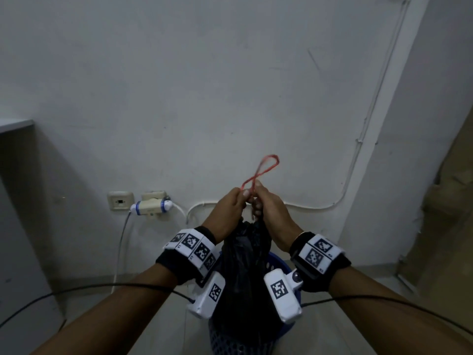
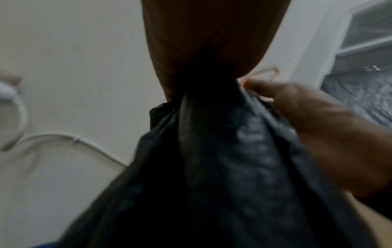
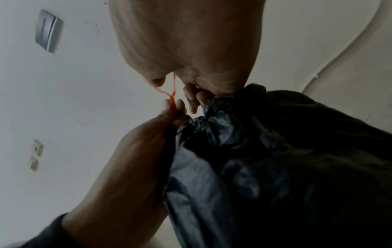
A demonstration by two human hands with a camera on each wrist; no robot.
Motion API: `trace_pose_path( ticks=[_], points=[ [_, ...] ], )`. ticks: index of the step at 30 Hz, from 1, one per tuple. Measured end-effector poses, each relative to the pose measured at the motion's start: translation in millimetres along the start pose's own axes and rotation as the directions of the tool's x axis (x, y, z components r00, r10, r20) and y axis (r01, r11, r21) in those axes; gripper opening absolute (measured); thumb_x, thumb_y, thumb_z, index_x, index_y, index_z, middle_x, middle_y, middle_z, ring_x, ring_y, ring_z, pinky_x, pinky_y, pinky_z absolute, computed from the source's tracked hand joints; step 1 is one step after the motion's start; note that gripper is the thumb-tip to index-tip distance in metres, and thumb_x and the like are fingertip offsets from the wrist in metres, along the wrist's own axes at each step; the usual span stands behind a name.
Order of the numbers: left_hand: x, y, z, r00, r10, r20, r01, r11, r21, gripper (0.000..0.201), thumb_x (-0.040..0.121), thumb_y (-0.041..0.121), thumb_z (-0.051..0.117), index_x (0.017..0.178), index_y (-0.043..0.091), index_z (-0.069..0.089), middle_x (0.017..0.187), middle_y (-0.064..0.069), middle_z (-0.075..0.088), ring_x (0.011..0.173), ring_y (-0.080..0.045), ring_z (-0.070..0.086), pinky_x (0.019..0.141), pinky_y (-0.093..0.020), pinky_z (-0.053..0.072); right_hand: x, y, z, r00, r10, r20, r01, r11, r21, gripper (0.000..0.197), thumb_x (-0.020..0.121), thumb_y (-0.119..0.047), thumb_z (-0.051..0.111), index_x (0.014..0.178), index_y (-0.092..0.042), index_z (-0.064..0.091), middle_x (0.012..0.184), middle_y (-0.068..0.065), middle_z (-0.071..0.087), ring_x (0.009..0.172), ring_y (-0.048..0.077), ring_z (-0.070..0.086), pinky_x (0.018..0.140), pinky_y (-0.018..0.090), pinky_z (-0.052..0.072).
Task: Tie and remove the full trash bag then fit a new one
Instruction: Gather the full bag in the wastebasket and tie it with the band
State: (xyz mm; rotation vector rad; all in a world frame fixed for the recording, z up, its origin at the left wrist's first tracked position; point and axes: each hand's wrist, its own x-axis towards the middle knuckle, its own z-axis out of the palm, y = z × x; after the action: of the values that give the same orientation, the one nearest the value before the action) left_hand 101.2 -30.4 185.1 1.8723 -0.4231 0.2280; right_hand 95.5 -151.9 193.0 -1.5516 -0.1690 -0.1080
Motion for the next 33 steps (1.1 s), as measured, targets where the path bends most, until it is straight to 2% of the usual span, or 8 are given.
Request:
trace_pose_path(
  ticks=[5,8,13,19,22,25,30,33],
  points=[
    [-1,1,0,1.000,-0.028,-0.001,0.028,0.999,0.041,0.032,0.104,0.033,0.032,0.078,0.030,0.049,0.071,0.005,0.048,0.064,-0.014,0.044,0.061,-0.028,0.038,0,3,-4,0.984,0.068,0.163,-0.107,0.962,0.249,0.035,0.089,-0.031,0.034,0.099,-0.012,0.062,0.061,-0.007,0.035,0.060,0.010,0.027,0.058,0.028,0.023],
    [1,0,-1,0.997,-0.073,0.032,0.073,0.997,-0.012,0.035,0.104,0.034,0.029,0.078,0.025,0.051,0.066,0.001,0.046,0.060,-0.017,0.042,0.056,-0.030,0.034,-1,10,-3,0.984,0.019,0.179,-0.052,0.983,0.178,0.035,0.080,-0.038,0.048,0.099,-0.012,0.060,0.066,-0.003,0.034,0.061,0.012,0.028,0.058,0.029,0.023],
    [-2,3,-4,0.986,-0.101,0.130,0.112,0.991,-0.079,0.033,0.104,0.028,0.030,0.079,0.017,0.048,0.063,0.003,0.044,0.053,-0.010,0.037,0.051,-0.025,0.033,-3,16,-6,0.975,-0.165,0.146,0.185,0.973,-0.136,0.028,0.103,-0.023,0.047,0.116,-0.012,0.069,0.066,-0.017,0.058,0.060,0.003,0.044,0.058,0.016,0.038],
    [-5,-4,-7,0.962,-0.163,0.221,0.178,0.983,-0.050,0.040,0.099,0.044,0.027,0.072,0.020,0.043,0.058,0.010,0.039,0.051,-0.009,0.034,0.050,-0.023,0.031,-3,17,-8,0.991,-0.061,0.120,0.055,0.997,0.055,0.027,0.094,-0.032,0.063,0.102,-0.008,0.072,0.065,-0.001,0.053,0.057,0.013,0.037,0.055,0.030,0.030],
    [-10,-10,-7,0.969,-0.079,0.236,0.065,0.996,0.066,0.036,0.100,0.037,0.024,0.072,0.023,0.043,0.067,0.007,0.043,0.063,-0.012,0.040,0.060,-0.027,0.035,-4,16,-7,0.985,-0.048,0.168,0.036,0.997,0.073,0.037,0.092,-0.036,0.063,0.103,-0.002,0.072,0.068,0.005,0.057,0.060,0.017,0.042,0.058,0.030,0.033],
    [-14,-14,-9,0.966,-0.003,0.259,-0.039,0.987,0.155,0.035,0.103,0.029,0.022,0.073,0.027,0.040,0.069,0.007,0.042,0.064,-0.011,0.039,0.059,-0.024,0.034,-4,18,-10,0.965,-0.070,0.253,0.091,0.993,-0.074,0.051,0.087,-0.056,0.062,0.110,-0.012,0.074,0.087,0.018,0.064,0.077,0.023,0.049,0.072,0.036,0.038],
    [-12,-15,-11,0.935,0.014,0.356,-0.115,0.958,0.262,0.028,0.106,0.020,0.022,0.096,0.015,0.047,0.071,0.002,0.046,0.061,-0.015,0.043,0.057,-0.021,0.033,-4,19,-17,0.954,-0.068,0.293,0.092,0.993,-0.071,0.037,0.092,-0.042,0.059,0.113,-0.015,0.074,0.100,0.009,0.074,0.088,0.020,0.062,0.083,0.029,0.047],
    [-11,-16,-5,0.948,-0.010,0.318,-0.105,0.933,0.343,0.033,0.105,0.019,0.030,0.114,-0.001,0.055,0.100,-0.020,0.062,0.093,-0.034,0.059,0.077,-0.033,0.043,-3,17,-14,0.979,-0.092,0.179,0.110,0.990,-0.093,0.026,0.092,-0.035,0.065,0.094,-0.013,0.077,0.072,0.009,0.064,0.062,0.020,0.047,0.060,0.029,0.038]
  ],
)
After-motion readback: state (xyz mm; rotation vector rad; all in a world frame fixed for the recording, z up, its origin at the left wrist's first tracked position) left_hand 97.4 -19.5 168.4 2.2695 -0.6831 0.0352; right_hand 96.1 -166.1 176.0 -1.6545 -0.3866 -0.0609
